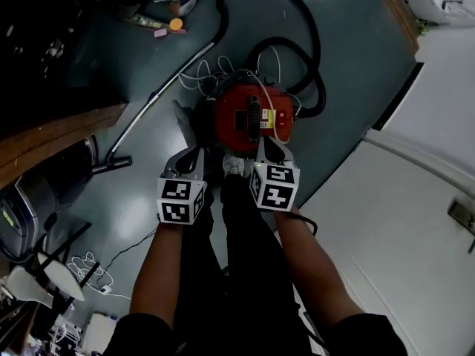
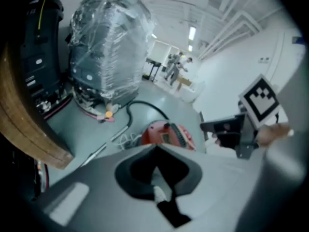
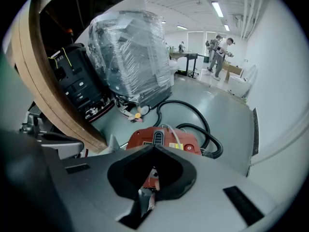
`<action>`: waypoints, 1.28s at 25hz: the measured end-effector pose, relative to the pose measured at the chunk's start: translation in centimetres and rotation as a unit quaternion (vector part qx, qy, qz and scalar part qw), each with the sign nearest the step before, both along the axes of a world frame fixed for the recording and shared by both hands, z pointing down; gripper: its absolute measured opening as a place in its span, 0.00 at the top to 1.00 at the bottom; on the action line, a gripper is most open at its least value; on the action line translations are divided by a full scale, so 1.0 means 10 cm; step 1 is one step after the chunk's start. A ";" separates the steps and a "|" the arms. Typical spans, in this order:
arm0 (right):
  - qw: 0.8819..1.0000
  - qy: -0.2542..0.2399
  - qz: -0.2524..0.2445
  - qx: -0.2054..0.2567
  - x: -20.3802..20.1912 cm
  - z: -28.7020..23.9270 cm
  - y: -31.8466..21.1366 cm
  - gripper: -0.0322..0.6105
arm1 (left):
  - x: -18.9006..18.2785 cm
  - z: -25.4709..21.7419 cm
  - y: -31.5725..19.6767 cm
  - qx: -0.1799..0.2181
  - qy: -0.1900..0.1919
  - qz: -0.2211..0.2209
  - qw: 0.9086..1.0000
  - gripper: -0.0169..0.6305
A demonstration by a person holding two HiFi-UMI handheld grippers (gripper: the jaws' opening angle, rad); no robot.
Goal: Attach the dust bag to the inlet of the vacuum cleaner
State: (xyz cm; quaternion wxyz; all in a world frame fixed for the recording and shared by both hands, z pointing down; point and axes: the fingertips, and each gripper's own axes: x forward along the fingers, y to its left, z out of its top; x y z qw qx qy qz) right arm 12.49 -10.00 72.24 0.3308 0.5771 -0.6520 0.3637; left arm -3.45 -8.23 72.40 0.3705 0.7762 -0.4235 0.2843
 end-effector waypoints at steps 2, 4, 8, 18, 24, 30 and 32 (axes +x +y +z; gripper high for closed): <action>1.000 -0.007 0.008 0.013 -0.01 -0.33 -0.05 0.95 | 0.10 -0.39 -0.09 0.011 0.005 0.000 1.000 0.98; 0.999 -0.020 0.017 0.032 -0.04 -0.72 -0.09 0.95 | 0.17 -0.81 -0.21 0.026 0.009 -0.006 1.000 0.98; 0.997 -0.045 0.013 0.063 -0.19 -1.53 -0.11 0.95 | 0.19 -1.58 -0.32 0.042 0.012 -0.018 0.999 0.98; 0.981 -0.063 -0.029 0.181 -0.39 -3.22 -0.38 0.95 | 0.03 -3.45 -0.80 0.160 -0.004 -0.052 0.986 0.98; 0.959 -0.078 -0.056 0.267 -0.45 -4.21 -0.55 0.95 | 0.15 -4.40 -0.93 0.239 0.002 -0.055 0.969 0.98; 0.929 -0.088 -0.090 0.348 -0.63 -5.11 -0.59 0.95 | 0.12 -5.19 -0.98 0.292 0.005 -0.063 0.954 0.98; 0.921 -0.090 -0.095 0.368 -0.66 -5.31 -0.60 0.95 | 0.09 -5.38 -1.00 0.312 0.002 -0.066 0.948 0.98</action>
